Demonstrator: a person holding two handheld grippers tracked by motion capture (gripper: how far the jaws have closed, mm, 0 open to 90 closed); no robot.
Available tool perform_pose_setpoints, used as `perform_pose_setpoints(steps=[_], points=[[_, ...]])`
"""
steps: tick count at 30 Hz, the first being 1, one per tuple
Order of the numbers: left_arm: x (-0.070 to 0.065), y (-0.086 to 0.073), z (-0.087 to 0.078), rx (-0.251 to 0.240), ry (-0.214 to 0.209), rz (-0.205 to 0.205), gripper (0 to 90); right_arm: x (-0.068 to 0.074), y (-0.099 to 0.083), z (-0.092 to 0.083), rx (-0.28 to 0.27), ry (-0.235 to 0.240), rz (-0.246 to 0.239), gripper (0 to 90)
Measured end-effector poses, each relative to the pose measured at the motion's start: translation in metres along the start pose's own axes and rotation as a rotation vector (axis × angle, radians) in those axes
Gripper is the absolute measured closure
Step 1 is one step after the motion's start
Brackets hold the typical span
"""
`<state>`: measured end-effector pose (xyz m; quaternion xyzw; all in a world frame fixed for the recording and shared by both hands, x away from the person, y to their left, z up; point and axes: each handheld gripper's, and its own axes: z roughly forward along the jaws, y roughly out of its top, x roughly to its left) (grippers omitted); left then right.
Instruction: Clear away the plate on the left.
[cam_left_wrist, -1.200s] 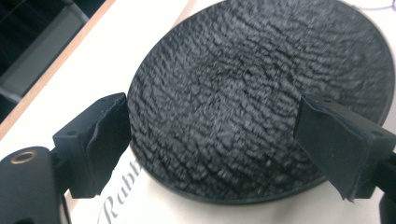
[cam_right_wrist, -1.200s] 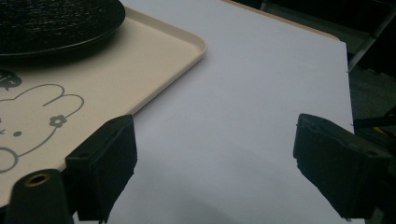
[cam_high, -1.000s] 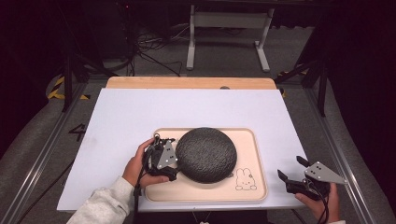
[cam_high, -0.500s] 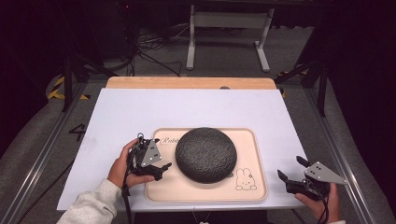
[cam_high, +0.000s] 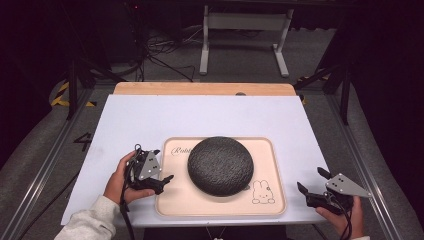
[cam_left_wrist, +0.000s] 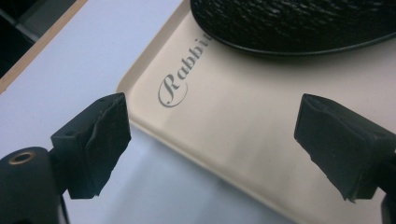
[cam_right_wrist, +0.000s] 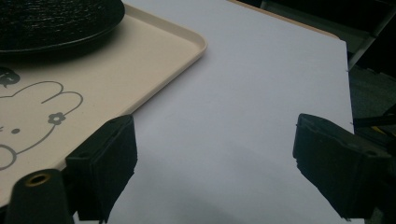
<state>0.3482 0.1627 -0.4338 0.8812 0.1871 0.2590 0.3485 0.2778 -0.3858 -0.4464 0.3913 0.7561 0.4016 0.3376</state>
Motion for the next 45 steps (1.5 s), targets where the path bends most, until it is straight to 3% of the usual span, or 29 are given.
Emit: perform_pose_setpoints(steps=[24, 35, 45], points=[[0.013, -0.043, -0.023, 0.029, 0.045, -0.091, 12.4, 0.0, 0.0, -0.001, 0.0, -0.004, 0.0, 14.3], [0.017, -0.063, -0.038, 0.031, 0.058, -0.151, 12.4, 0.0, 0.0, -0.001, -0.002, -0.008, 0.0, 14.4], [0.019, -0.082, -0.054, 0.004, 0.073, -0.232, 12.5, -0.001, 0.0, -0.001, -0.005, -0.008, 0.008, 14.2]])
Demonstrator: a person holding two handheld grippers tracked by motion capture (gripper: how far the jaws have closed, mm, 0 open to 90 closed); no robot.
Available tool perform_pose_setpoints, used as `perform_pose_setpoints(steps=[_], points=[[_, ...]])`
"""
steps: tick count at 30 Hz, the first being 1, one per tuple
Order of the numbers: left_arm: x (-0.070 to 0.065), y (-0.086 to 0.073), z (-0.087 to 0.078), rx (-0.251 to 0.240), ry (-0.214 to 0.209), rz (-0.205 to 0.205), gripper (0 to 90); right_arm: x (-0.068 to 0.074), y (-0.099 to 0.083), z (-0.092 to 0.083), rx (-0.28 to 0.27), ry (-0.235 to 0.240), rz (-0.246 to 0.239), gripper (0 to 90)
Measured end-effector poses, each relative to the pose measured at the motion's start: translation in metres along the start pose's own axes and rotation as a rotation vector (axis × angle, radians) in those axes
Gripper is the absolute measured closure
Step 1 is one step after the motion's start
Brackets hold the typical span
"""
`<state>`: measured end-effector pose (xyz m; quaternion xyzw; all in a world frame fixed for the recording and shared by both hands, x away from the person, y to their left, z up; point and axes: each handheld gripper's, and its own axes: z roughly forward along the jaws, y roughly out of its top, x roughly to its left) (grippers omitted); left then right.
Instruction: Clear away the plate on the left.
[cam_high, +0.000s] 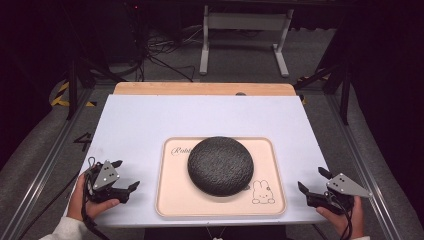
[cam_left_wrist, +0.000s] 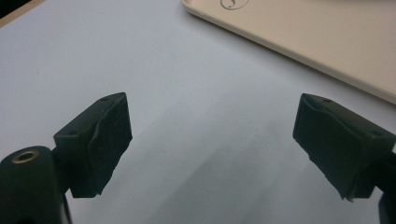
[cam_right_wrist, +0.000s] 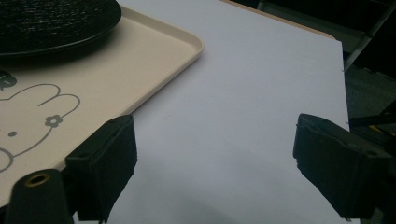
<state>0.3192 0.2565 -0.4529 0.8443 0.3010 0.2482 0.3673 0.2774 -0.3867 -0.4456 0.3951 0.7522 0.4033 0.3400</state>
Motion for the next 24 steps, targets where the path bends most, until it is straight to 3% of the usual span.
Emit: perform_pose_setpoints(steps=[3, 12, 24], points=[[0.0, -0.007, -0.002, -0.015, -0.011, -0.052, 12.5, 0.0, 0.0, 0.001, 0.002, 0.0, -0.001, 14.2], [-0.003, -0.014, -0.011, -0.046, -0.002, -0.099, 12.2, -0.002, 0.0, 0.001, -0.003, 0.0, 0.004, 14.2], [-0.006, -0.012, -0.008, -0.051, -0.001, -0.082, 12.2, -0.003, -0.002, 0.002, 0.001, 0.001, 0.006, 14.2]])
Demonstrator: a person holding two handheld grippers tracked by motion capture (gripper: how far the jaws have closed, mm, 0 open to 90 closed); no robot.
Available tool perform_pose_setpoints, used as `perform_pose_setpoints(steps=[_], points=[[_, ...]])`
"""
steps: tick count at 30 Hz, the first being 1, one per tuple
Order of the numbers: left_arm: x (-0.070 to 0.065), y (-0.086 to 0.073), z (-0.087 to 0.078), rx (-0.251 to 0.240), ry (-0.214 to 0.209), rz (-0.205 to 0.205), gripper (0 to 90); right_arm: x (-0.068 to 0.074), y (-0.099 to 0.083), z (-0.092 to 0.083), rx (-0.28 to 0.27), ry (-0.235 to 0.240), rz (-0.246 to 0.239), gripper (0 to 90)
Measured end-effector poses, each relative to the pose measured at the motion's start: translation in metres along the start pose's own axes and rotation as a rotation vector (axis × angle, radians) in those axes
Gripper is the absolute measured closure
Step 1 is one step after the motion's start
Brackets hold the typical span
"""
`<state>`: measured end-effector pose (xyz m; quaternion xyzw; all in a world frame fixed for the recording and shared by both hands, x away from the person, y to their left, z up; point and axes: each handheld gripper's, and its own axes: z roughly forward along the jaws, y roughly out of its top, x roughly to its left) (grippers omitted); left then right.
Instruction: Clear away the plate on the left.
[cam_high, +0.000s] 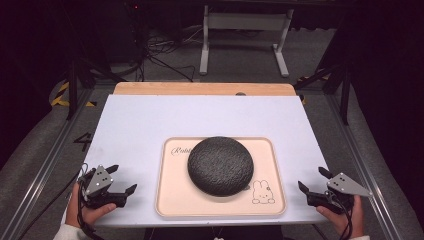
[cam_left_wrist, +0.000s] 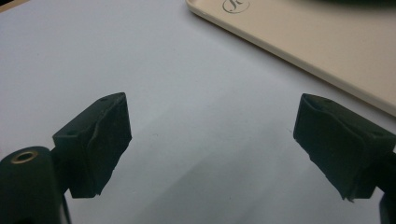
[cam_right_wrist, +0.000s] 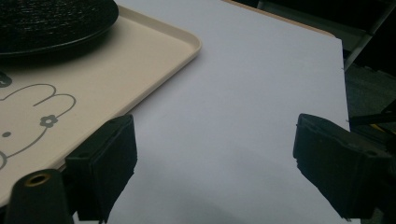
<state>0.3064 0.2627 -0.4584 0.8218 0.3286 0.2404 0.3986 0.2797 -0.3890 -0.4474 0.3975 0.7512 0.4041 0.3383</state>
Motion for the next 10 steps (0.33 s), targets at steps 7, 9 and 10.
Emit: perform_pose_setpoints(steps=[7, 9, 10], points=[[0.0012, 0.0002, -0.0007, -0.014, -0.005, -0.012, 12.2, 0.0003, -0.0006, 0.0, -0.001, 0.001, -0.001, 14.2], [0.001, 0.0008, -0.0005, -0.015, -0.01, -0.02, 12.3, 0.0001, -0.0007, 0.0, 0.0, -0.001, 0.002, 14.2], [0.0012, 0.0011, -0.0003, -0.016, -0.014, -0.02, 12.2, -0.0001, -0.0009, 0.0, 0.0, -0.001, 0.002, 14.2]])
